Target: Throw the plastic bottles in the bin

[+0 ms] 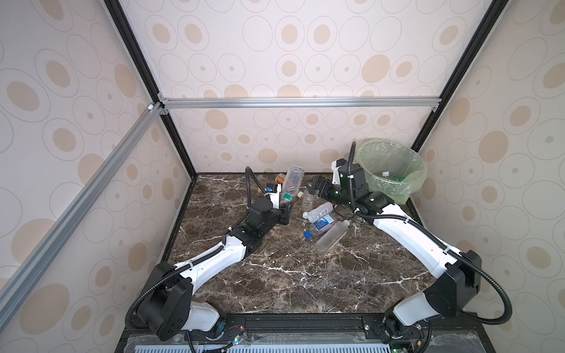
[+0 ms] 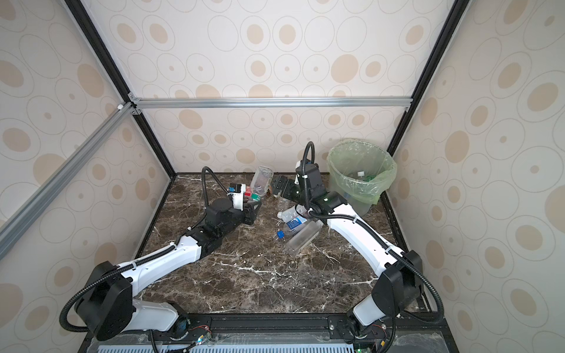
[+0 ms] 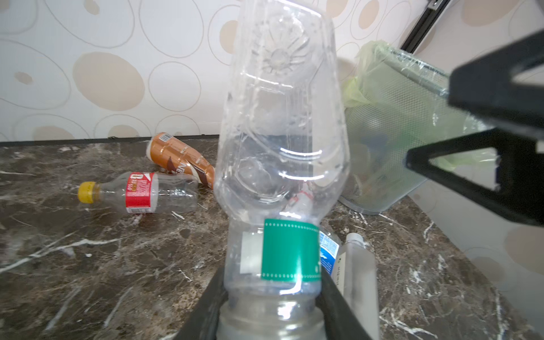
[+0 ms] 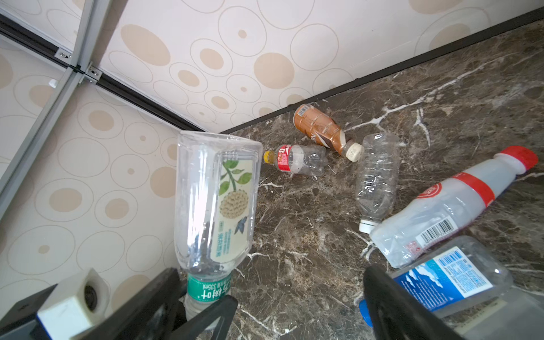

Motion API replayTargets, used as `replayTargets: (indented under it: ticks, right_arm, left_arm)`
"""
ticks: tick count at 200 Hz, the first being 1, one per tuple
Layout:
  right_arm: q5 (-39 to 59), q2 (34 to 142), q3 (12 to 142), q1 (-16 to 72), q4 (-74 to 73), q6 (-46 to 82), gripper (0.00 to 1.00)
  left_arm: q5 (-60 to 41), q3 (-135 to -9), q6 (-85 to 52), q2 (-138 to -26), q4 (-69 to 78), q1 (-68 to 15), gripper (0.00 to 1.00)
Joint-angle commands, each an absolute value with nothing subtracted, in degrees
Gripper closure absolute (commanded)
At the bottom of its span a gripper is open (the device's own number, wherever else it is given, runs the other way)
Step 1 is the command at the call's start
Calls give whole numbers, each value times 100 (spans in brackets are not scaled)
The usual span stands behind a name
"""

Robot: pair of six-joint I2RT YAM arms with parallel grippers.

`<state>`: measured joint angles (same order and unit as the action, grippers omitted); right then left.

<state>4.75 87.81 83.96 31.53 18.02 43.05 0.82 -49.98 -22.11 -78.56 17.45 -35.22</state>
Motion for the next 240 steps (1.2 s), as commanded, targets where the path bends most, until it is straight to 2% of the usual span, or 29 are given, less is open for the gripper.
replayTargets:
  ticks: [1,27,87,173,212,240]
  right_arm:
    - [726,9036,8911,3151,2024,4370,0]
    - [802,9393,9296,3154,2102,4536,0]
    - [1105,10022,9902,3160,2162,4800,0]
    - [837,10524,10270,3200,2375,4799,0]
    - [900,10728,10292,3200,2321,4869,8]
    - [923,10797,10300,3199,2294,4858,19]
  left_arm:
    - [715,-5310,-1576,-7805,1644,-3651,69]
    - [1228,-5339,-1239,-7874,1646,-3822,69]
    - [1611,-5385,-763,-8093,1655,-4035,69]
    - [1955,-5344,-497,-8237,1944,-4346,69]
    - [2056,-5320,-370,-8211,2071,-4492,69]
    - [2123,-5326,-341,-8235,2118,-4552,69]
